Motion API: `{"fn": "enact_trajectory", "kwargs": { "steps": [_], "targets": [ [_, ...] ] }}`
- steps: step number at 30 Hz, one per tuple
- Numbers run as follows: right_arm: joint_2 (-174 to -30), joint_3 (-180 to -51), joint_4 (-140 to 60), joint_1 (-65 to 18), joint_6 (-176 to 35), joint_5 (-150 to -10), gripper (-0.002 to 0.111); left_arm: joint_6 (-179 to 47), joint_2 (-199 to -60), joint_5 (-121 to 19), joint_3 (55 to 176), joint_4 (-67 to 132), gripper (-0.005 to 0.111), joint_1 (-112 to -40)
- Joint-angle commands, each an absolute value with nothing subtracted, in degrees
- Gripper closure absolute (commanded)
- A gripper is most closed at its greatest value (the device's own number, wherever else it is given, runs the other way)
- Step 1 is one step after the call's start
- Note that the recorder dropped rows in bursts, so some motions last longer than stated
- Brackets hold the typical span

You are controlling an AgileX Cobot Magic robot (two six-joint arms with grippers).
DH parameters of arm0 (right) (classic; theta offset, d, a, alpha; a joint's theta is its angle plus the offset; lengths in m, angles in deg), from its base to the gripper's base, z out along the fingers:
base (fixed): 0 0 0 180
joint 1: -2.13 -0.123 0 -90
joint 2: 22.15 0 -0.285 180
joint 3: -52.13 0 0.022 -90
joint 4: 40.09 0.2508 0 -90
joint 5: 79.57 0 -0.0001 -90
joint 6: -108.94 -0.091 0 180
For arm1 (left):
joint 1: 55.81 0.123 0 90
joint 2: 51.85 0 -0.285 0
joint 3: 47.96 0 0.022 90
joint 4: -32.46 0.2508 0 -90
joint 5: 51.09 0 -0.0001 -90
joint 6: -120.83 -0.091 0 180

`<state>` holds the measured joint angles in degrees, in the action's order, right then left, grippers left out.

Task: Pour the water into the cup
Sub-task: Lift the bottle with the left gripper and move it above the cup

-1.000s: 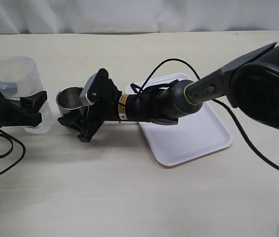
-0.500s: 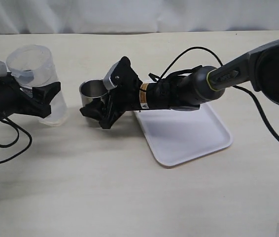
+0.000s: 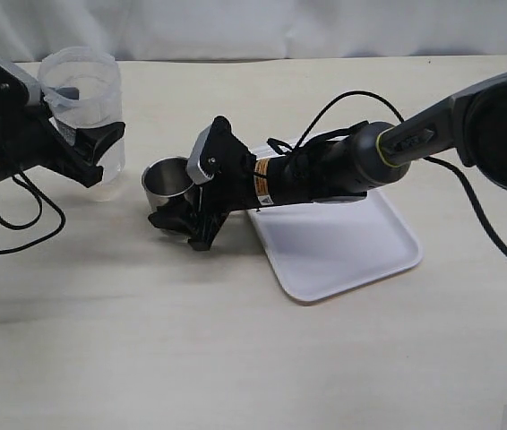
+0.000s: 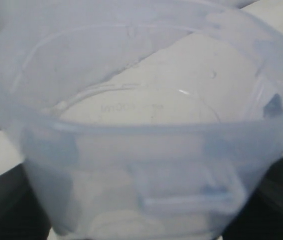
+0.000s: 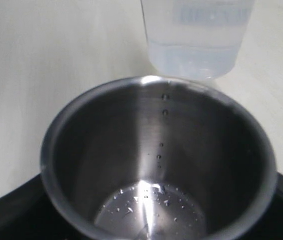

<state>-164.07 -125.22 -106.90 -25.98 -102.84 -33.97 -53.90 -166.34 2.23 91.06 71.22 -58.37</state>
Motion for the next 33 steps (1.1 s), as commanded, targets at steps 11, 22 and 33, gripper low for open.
{"fn": "enact_trajectory", "kwargs": {
  "steps": [11,22,33],
  "targets": [
    [-163.2,-125.2,-107.2,-24.0,-101.4,-25.5,0.104,-64.4,-166.1,8.8,91.6,71.2,0.107,-58.5],
    [-163.2,-125.2,-108.0,-24.0,-101.9,-25.5,0.104,-70.5,-166.1,10.9,91.9,71.2,0.107,-58.5],
    [-163.2,-125.2,-108.5,-24.0,-101.9,-25.5,0.104,-69.3,-166.1,7.8,94.5,73.8,0.107,-58.6]
  ]
}}
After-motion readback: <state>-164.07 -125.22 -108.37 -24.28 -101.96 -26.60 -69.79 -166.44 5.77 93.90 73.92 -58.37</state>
